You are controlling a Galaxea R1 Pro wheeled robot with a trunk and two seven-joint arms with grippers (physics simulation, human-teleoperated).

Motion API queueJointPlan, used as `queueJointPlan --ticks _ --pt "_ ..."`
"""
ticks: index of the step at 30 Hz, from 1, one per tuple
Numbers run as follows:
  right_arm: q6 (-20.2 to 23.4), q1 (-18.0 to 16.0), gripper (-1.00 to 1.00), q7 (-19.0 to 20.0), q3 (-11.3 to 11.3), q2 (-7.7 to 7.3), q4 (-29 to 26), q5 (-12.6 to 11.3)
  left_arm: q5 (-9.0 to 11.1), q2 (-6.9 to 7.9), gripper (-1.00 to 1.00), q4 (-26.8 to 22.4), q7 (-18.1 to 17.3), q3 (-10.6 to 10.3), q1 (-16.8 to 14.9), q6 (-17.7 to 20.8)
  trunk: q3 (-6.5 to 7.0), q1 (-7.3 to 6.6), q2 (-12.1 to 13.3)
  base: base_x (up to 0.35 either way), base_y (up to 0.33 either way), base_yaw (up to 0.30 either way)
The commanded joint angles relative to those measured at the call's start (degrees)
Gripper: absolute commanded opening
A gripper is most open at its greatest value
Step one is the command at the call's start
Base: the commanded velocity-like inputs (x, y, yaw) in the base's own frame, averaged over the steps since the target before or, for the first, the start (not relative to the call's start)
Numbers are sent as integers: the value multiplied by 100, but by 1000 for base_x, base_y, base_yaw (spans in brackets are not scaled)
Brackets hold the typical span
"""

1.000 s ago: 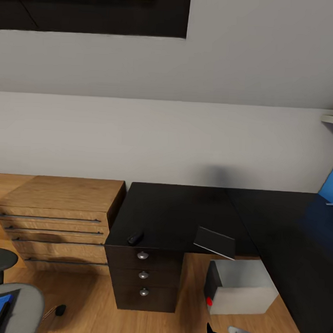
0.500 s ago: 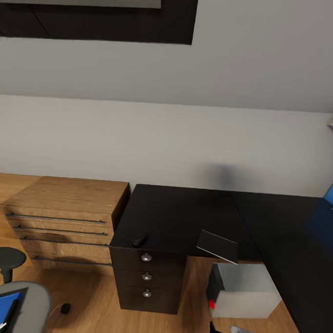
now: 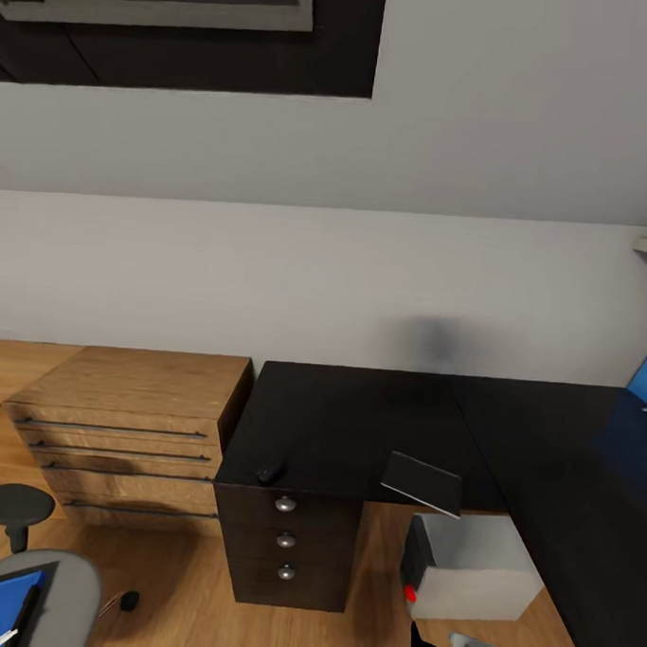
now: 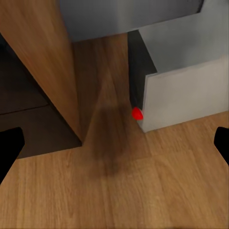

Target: In the bedroom, organize the workspace by keeping the computer under the desk, ensuring the monitor is on the desk, placing the keyboard on the desk next to the monitor, placing the mouse on the desk next to the keyboard, moving the folder from the swivel chair onto the desk next to the mouse, stacking the notebook on top of the folder with the pen on top of the notebook, and positioning the swivel chair next to the desk.

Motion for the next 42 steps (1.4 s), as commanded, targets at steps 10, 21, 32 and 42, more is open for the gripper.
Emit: queueJointPlan --ticks 10,21,32,42 --pt "-23 -7 100 18 49 2 13 -41 9 -11 100 505 -75 29 -5 -911 174 -220 398 0 0 0" --pt "-16 -7 100 31 49 6 13 -35 14 -7 100 543 -68 28 -5 -939 371 -462 839 0 0 0" --pt "-1 -7 100 46 61 14 13 -34 20 -6 100 545 -63 32 -5 -927 569 -703 1281 0 0 0" --pt "14 -7 100 54 198 340 -32 248 21 -5 100 546 -51 19 -5 -924 591 -747 1361 0 0 110"
